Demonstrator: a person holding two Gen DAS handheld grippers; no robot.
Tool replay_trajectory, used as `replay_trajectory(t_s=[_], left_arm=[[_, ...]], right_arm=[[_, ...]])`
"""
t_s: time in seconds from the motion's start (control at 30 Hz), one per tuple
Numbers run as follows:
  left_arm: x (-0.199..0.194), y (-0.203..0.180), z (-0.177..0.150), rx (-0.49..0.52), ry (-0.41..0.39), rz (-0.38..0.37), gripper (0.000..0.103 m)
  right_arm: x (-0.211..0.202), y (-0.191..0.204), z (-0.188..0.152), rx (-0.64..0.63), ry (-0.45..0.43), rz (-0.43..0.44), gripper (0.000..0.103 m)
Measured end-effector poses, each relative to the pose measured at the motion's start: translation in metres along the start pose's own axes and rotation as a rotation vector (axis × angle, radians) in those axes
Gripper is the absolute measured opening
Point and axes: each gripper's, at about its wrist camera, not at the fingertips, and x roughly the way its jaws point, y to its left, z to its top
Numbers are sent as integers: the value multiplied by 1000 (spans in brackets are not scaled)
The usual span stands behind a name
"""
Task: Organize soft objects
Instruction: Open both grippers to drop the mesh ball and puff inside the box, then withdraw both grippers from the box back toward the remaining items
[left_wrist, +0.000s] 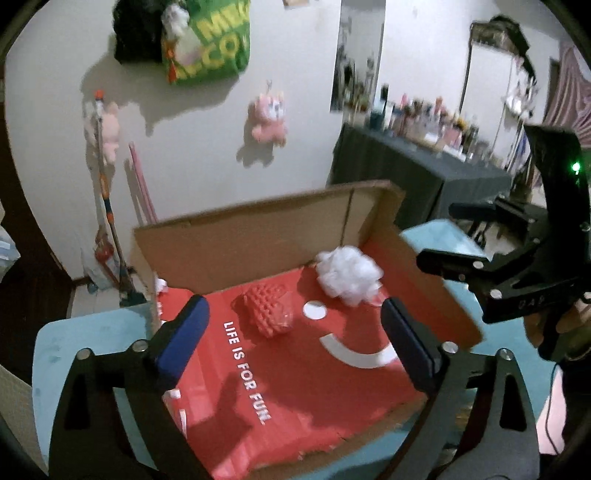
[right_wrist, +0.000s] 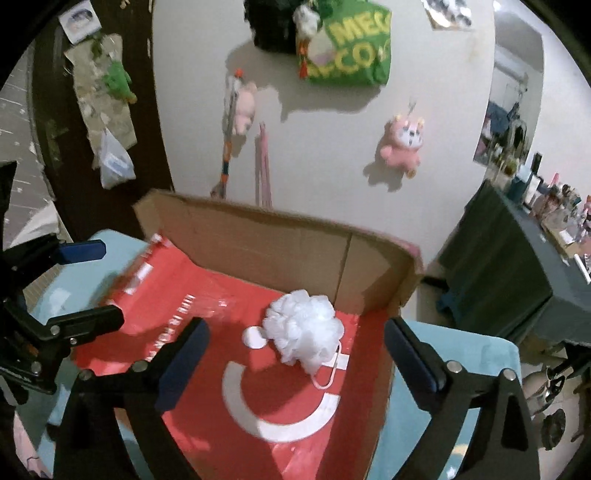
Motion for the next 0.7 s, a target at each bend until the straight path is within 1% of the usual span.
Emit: replay_trajectory(t_s=[0.03,0.2,0.33,0.4,0.53,0.63,0.7], left_arm=[[-14,-4,-2,-7,-29,-2,96],[-84,-27,-21,-11,-180,25,100],[-127,-46,-44,-14,-270,46,103],[-142,-55,-56,-5,-301,58,103],[-174,-75,-89,5,-377,86,103],[-190,-89,-115,16,-425,124,103],[-198,-99,-132,20,-456,139,103]], right_arm=[[-14,3,-2,-3,-26,-2,103],[-79,22,-21,-12,-147,-16,103],[-130,37,-44,-6,-233,-17,103],[-154,46,-59,-12,-279,-22,103],[-194,60,-91,-10,-369,-54,103],[-219,69,-118,8,-419,-54,103],[-235,76,-140,6,-467,-76,103]])
